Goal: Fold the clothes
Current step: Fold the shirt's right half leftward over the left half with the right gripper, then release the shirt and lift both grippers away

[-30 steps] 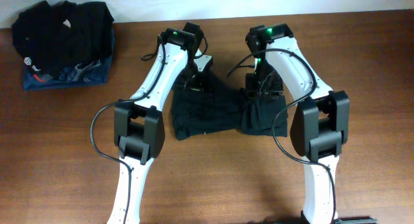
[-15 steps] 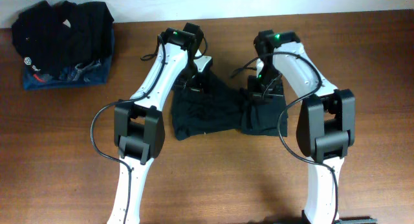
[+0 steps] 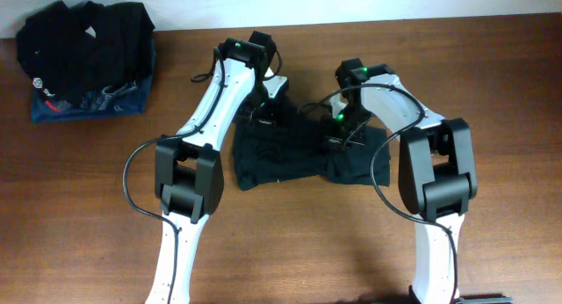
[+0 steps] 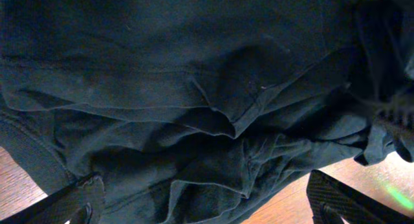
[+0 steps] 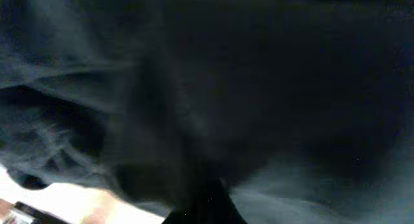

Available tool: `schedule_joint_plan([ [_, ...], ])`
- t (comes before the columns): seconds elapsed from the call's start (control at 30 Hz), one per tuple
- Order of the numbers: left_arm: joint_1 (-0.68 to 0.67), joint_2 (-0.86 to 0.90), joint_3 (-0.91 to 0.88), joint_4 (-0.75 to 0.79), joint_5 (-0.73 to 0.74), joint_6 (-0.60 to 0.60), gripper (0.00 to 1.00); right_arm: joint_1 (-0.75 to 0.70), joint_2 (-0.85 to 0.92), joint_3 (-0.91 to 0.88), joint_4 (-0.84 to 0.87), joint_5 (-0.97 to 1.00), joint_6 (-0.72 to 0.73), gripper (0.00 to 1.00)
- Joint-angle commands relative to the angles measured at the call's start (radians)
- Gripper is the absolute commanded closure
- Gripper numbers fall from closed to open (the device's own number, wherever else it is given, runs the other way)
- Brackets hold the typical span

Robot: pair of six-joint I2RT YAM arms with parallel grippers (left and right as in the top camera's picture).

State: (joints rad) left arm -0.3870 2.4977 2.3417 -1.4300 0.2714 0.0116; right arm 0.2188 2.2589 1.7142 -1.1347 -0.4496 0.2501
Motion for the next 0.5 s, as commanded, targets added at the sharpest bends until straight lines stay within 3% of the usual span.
schedule_joint_plan([
  [0.0, 0.000, 0.010, 0.015, -0.007, -0.007, 0.020, 0.01, 0.007, -0.026, 0.006, 0.001, -0.091, -0.038, 0.96],
  [0.17, 0.004, 0.010, 0.016, -0.019, -0.007, 0.020, 0.01, -0.046, -0.053, 0.109, -0.100, -0.146, -0.114, 0.96],
  [0.3, 0.025, 0.005, 0.016, -0.023, -0.003, 0.019, 0.01, -0.111, -0.098, 0.206, -0.165, -0.005, -0.122, 0.90],
  [0.33, 0.035, 0.003, 0.016, -0.026, 0.002, 0.019, 0.01, -0.132, -0.108, 0.225, -0.173, 0.056, -0.110, 0.79],
  [0.37, 0.040, 0.002, 0.016, -0.029, 0.002, 0.018, 0.01, -0.148, -0.110, 0.238, -0.180, 0.099, -0.093, 0.55],
  [0.4, 0.050, 0.000, 0.016, -0.035, 0.001, 0.010, 0.01, -0.182, -0.112, 0.261, -0.198, 0.163, -0.053, 0.16],
  [0.43, 0.058, 0.000, 0.016, -0.042, 0.001, 0.000, 0.01, -0.198, -0.112, 0.264, -0.198, 0.177, -0.042, 0.01],
  [0.47, 0.076, 0.000, 0.016, -0.051, 0.001, -0.032, 0.01, -0.248, -0.111, 0.263, -0.197, 0.198, -0.003, 0.01],
])
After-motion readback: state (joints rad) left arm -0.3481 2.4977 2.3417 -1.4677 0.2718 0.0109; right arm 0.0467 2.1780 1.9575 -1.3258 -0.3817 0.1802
